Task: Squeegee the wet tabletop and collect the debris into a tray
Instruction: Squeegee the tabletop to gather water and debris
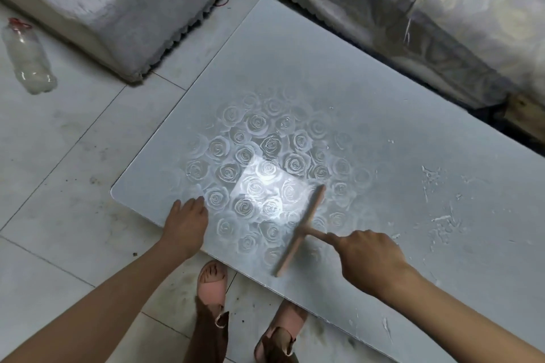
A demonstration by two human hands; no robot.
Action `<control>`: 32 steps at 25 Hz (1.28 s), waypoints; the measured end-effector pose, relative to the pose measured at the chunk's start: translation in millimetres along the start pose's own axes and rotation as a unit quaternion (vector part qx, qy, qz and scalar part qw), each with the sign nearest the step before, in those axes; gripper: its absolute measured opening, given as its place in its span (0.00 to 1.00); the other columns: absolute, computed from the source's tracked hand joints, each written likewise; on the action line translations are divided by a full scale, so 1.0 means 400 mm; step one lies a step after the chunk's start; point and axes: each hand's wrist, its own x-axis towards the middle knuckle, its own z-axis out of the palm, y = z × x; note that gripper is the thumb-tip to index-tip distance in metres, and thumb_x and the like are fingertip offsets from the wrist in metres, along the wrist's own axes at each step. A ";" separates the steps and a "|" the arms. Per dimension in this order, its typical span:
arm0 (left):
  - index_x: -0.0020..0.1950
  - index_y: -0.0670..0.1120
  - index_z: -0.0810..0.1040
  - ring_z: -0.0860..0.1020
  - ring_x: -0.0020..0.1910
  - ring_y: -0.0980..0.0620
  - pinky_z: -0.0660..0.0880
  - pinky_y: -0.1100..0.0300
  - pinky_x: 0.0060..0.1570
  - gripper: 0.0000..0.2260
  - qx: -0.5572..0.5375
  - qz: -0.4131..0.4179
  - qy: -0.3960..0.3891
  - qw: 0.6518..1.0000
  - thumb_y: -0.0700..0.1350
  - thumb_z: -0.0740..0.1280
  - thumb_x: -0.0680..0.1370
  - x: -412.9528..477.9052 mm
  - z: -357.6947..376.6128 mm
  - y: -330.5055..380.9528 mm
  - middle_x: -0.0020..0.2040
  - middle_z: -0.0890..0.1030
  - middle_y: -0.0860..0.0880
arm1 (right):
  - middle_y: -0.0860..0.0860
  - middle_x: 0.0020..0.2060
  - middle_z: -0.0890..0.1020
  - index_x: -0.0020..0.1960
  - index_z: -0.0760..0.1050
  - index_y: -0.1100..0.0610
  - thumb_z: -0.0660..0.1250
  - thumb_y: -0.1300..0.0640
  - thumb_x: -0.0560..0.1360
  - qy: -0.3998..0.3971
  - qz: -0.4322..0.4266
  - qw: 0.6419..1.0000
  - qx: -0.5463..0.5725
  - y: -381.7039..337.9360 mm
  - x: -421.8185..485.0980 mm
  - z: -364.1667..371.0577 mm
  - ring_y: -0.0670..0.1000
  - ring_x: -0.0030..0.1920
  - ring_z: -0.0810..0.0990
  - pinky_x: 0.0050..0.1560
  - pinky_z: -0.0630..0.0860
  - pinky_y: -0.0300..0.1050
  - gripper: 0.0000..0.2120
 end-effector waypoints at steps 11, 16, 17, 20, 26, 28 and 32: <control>0.70 0.42 0.67 0.65 0.69 0.46 0.56 0.45 0.71 0.21 0.059 -0.034 -0.008 0.998 0.39 0.57 0.76 0.012 -0.016 0.041 0.72 0.64 0.43 | 0.57 0.53 0.78 0.74 0.57 0.49 0.55 0.65 0.78 0.030 -0.052 0.998 0.015 -0.085 0.072 0.015 0.58 0.54 0.78 0.42 0.66 0.46 0.27; 0.68 0.44 0.69 0.66 0.68 0.47 0.57 0.46 0.71 0.19 0.068 -0.047 -0.014 0.996 0.39 0.57 0.76 0.015 -0.057 0.052 0.67 0.68 0.46 | 0.55 0.46 0.77 0.76 0.47 0.37 0.53 0.66 0.76 0.001 0.002 1.000 0.024 0.102 -0.055 0.079 0.57 0.53 0.79 0.42 0.65 0.45 0.37; 0.67 0.44 0.69 0.66 0.68 0.47 0.58 0.47 0.71 0.19 0.057 -0.049 -0.015 0.997 0.39 0.57 0.76 0.013 -0.069 0.059 0.67 0.69 0.46 | 0.55 0.43 0.76 0.76 0.45 0.37 0.53 0.66 0.76 0.006 -0.003 1.000 0.016 0.113 -0.065 0.075 0.56 0.51 0.79 0.40 0.65 0.45 0.38; 0.67 0.44 0.68 0.70 0.65 0.47 0.65 0.52 0.66 0.18 -0.019 -0.040 -0.009 0.999 0.41 0.58 0.76 0.007 -0.106 0.087 0.66 0.70 0.46 | 0.56 0.45 0.77 0.73 0.52 0.39 0.55 0.62 0.77 0.072 -0.042 0.996 0.030 0.120 -0.039 0.048 0.58 0.46 0.78 0.36 0.62 0.46 0.30; 0.63 0.40 0.70 0.74 0.58 0.38 0.72 0.48 0.56 0.15 -0.370 -0.158 0.064 0.913 0.46 0.52 0.82 0.079 -0.173 0.105 0.60 0.76 0.38 | 0.58 0.49 0.78 0.59 0.66 0.57 0.61 0.61 0.75 0.091 -0.116 0.967 0.210 0.052 0.225 -0.067 0.57 0.42 0.73 0.39 0.69 0.48 0.13; 0.58 0.39 0.71 0.75 0.54 0.37 0.73 0.48 0.51 0.13 -0.364 -0.198 0.100 0.905 0.45 0.53 0.82 0.128 -0.167 0.078 0.55 0.76 0.37 | 0.58 0.49 0.78 0.60 0.67 0.57 0.61 0.61 0.75 0.114 -0.139 0.953 0.244 0.036 0.309 -0.076 0.57 0.43 0.74 0.40 0.69 0.47 0.14; 0.61 0.42 0.74 0.73 0.57 0.39 0.74 0.47 0.52 0.13 -0.302 -0.189 0.149 0.922 0.44 0.55 0.81 0.203 -0.139 0.055 0.59 0.75 0.39 | 0.57 0.52 0.79 0.65 0.69 0.53 0.59 0.59 0.77 0.129 -0.151 0.937 0.286 0.087 0.386 -0.031 0.59 0.50 0.77 0.47 0.74 0.50 0.16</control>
